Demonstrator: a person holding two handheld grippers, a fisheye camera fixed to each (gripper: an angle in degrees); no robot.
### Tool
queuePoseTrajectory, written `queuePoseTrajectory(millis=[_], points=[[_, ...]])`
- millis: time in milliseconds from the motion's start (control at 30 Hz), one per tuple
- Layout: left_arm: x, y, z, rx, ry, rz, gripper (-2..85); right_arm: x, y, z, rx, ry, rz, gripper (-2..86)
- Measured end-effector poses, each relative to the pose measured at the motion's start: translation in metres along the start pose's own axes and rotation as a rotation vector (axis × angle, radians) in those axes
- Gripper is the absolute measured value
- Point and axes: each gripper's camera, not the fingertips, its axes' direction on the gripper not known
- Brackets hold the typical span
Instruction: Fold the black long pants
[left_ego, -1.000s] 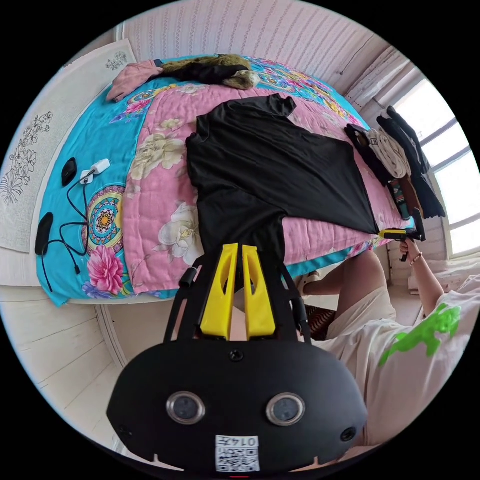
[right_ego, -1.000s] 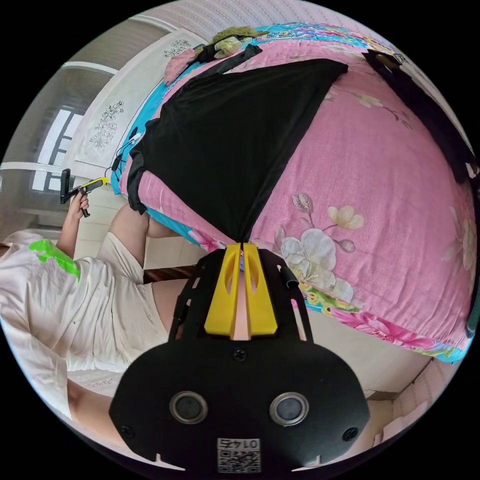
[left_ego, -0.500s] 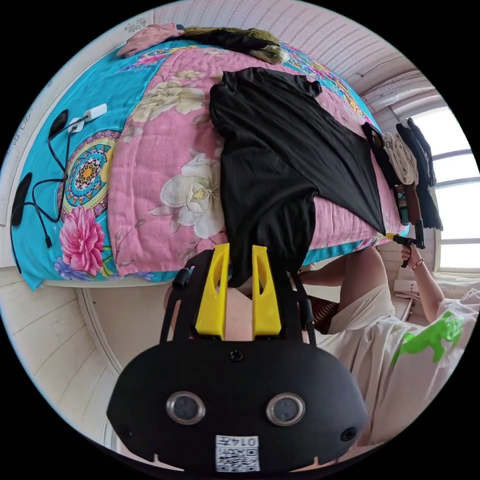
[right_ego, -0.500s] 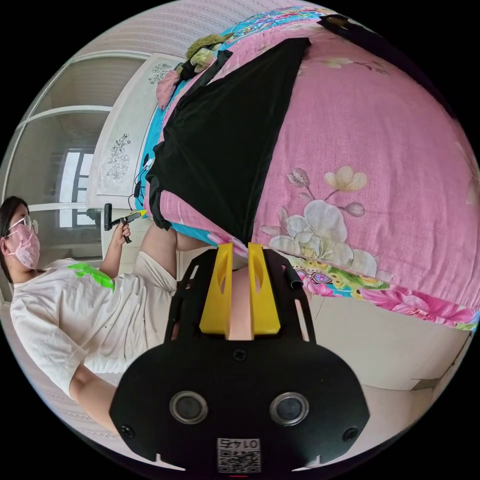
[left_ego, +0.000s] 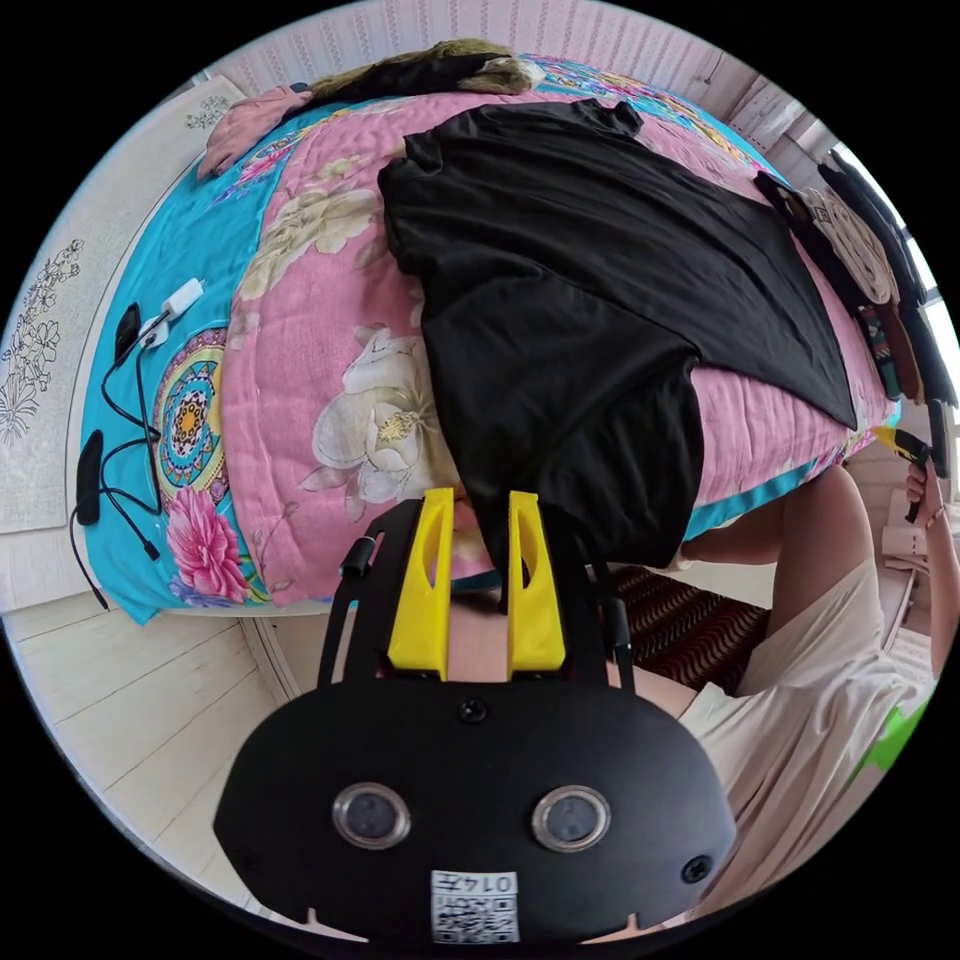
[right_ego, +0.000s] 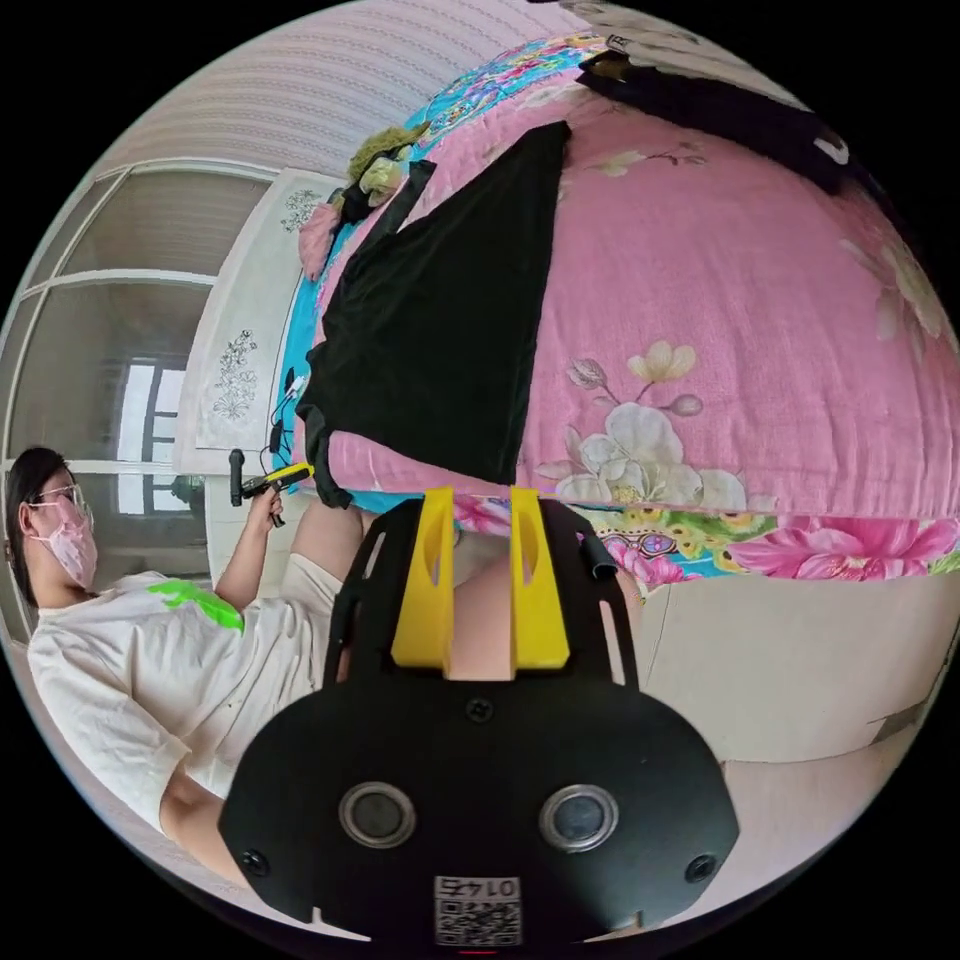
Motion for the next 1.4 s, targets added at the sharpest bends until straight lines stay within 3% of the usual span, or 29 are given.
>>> queuePoseTrajectory(millis=[167,333,467,600,700,933,1133,1400], points=[[-0.009,0.002,0.004,0.007,0.005,-0.006,8.8,-0.098,-0.009,0.069,0.012,-0.088,-0.236,7.0],[-0.021,0.003,0.005,0.005,0.029,-0.01,8.8,-0.214,-0.033,0.213,-0.202,-0.217,-0.502,7.5],[-0.037,0.006,0.004,0.021,0.08,-0.028,8.8,-0.285,-0.036,0.323,-0.29,0.025,-0.628,8.5],[-0.048,0.007,0.002,0.026,0.111,-0.034,8.7,-0.312,-0.033,0.371,-0.173,0.295,-0.595,8.8],[-0.054,0.007,0.001,0.027,0.109,-0.024,8.7,-0.318,-0.037,0.408,-0.229,0.356,-0.566,9.2],[-0.069,0.008,-0.005,0.039,0.125,-0.03,8.7,-0.335,-0.042,0.452,-0.231,0.346,-0.54,10.2],[-0.081,0.009,-0.011,0.053,0.132,-0.036,8.6,-0.345,-0.032,0.501,-0.36,0.236,-0.552,7.8],[-0.109,0.015,-0.027,0.086,0.213,-0.074,6.8,-0.352,-0.049,0.542,-0.404,0.127,-0.55,-0.1]])
